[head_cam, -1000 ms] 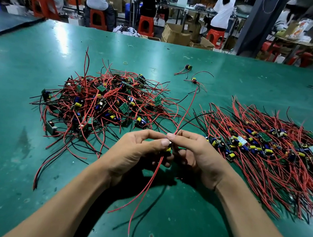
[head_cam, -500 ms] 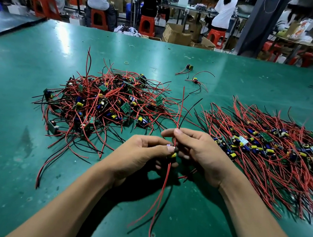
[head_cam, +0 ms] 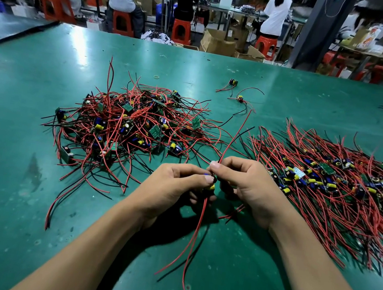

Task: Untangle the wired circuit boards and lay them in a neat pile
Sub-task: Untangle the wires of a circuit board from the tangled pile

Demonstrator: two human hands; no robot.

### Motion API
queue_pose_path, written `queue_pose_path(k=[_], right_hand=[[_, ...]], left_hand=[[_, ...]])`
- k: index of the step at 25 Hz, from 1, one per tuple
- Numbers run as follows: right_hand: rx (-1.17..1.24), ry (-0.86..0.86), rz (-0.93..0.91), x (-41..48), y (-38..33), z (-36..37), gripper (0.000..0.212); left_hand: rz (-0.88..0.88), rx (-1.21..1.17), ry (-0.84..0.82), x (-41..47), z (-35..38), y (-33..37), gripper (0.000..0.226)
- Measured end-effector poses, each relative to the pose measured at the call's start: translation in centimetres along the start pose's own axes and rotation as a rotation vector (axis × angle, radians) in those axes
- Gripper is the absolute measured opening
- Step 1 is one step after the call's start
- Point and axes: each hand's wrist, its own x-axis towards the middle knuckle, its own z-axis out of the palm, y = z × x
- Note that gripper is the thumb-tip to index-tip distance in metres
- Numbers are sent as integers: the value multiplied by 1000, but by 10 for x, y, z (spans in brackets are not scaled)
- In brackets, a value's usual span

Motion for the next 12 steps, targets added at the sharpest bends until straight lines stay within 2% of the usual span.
queue_pose_path(k=[4,8,12], right_hand=[[42,6,-4,1,2,1,24],[239,-25,120,3,5,2,40],[198,-9,160,3,7,2,32]], left_hand=[[-8,-17,18,1,-1,1,10],[-26,37,58,5,1,2,15],[-65,73,113,8,2,3,17]])
